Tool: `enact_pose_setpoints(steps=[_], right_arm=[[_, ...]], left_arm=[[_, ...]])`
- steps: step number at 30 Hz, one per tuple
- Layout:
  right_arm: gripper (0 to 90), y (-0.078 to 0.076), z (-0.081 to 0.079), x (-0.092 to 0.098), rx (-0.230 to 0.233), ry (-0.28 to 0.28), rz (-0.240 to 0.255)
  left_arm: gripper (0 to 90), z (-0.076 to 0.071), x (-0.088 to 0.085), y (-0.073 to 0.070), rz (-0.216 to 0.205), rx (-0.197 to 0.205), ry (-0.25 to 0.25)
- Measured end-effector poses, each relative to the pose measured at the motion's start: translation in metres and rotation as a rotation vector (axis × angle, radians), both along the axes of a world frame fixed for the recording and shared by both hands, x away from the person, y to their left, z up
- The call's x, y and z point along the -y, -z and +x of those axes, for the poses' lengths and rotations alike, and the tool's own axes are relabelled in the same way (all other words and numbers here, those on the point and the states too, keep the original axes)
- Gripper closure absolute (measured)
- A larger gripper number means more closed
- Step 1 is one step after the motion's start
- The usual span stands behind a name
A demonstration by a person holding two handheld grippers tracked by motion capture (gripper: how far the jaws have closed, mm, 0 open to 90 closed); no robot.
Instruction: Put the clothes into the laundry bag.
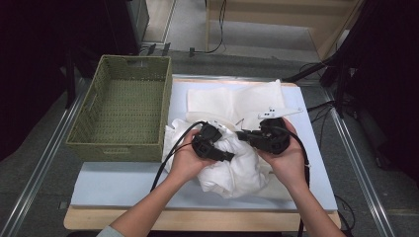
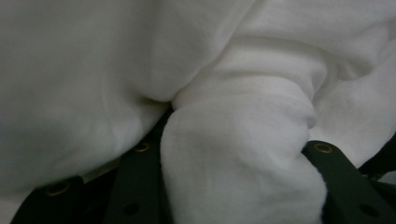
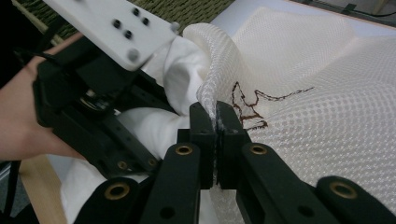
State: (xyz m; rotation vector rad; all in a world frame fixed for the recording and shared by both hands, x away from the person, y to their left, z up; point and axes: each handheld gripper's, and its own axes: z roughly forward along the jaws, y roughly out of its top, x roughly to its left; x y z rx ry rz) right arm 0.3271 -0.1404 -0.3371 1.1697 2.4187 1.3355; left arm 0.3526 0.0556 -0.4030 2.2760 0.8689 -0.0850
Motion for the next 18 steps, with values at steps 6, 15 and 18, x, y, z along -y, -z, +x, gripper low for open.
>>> enact_pose_setpoints(steps=[6,15,18], right_arm=[[89.3,-0.007,-0.004,-0.004,-0.006,-0.013,0.034],[89.0,0.018,0.008,0.006,-0.02,0.005,0.013],[88.8,0.025,0.011,0.007,-0.03,0.012,0.005]], left_arm=[[55.9,0.004,0.007,0.005,-0.012,-0.001,-0.015],[37.9,0.012,0.002,0.008,-0.056,-0.02,-0.009],[33.9,0.012,-0.002,0.005,-0.078,-0.044,-0.011]])
